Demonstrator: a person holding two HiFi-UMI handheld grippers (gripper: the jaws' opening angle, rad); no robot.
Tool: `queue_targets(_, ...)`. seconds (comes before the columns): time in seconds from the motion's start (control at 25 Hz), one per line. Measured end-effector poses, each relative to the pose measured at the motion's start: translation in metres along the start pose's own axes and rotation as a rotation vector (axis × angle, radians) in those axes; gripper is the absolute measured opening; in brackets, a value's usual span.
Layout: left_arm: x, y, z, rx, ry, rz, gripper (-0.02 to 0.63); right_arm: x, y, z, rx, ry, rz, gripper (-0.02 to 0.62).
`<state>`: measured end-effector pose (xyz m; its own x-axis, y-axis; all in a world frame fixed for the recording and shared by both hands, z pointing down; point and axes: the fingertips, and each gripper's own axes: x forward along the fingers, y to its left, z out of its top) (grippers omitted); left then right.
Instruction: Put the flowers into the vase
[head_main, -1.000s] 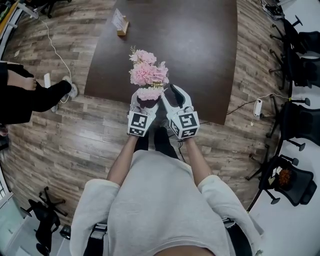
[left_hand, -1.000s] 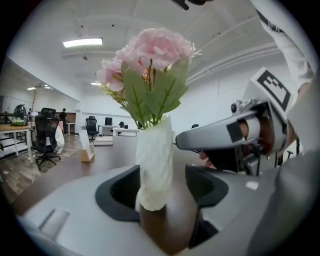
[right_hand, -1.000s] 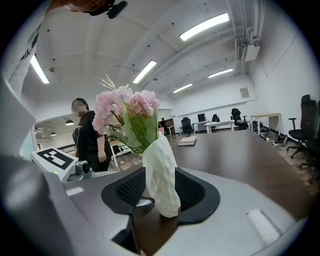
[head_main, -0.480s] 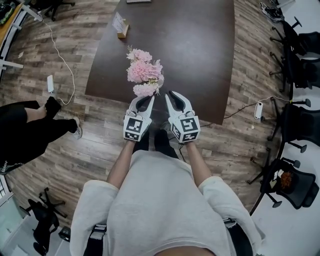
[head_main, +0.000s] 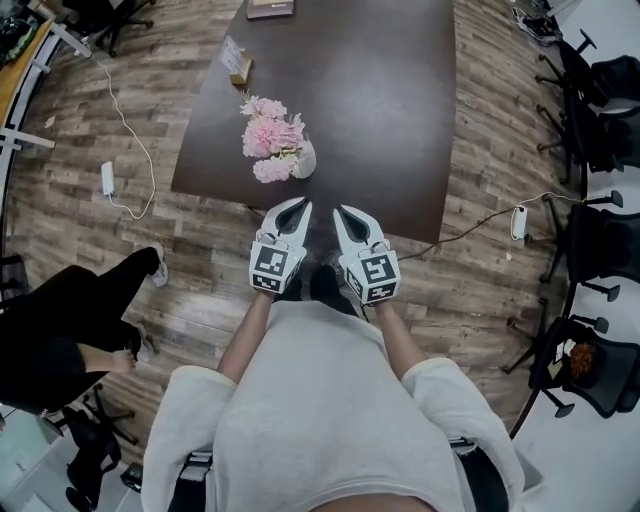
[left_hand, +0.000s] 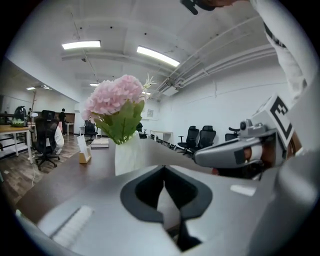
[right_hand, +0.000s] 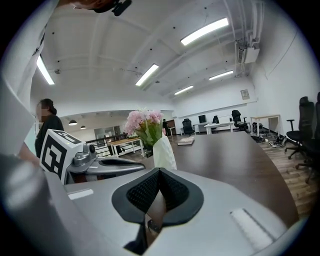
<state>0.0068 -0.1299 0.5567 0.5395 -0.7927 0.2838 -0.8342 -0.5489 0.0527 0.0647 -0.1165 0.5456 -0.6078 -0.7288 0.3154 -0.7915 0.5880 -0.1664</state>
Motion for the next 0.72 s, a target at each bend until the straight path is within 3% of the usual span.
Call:
queue_targets(0.32,-0.024,-0.022,0.007,0.032,-0.018,-0.06,0.011,-0.045,0.023,-0.01,0.04,-0.023,-0.067,-0.003)
queue_targets(0.72,-0.12,-0.026,0.0,0.031,-0.05,-0.074,0.011,-0.084,0.08,-0.018,0.047,-0.074,-0.173,-0.003)
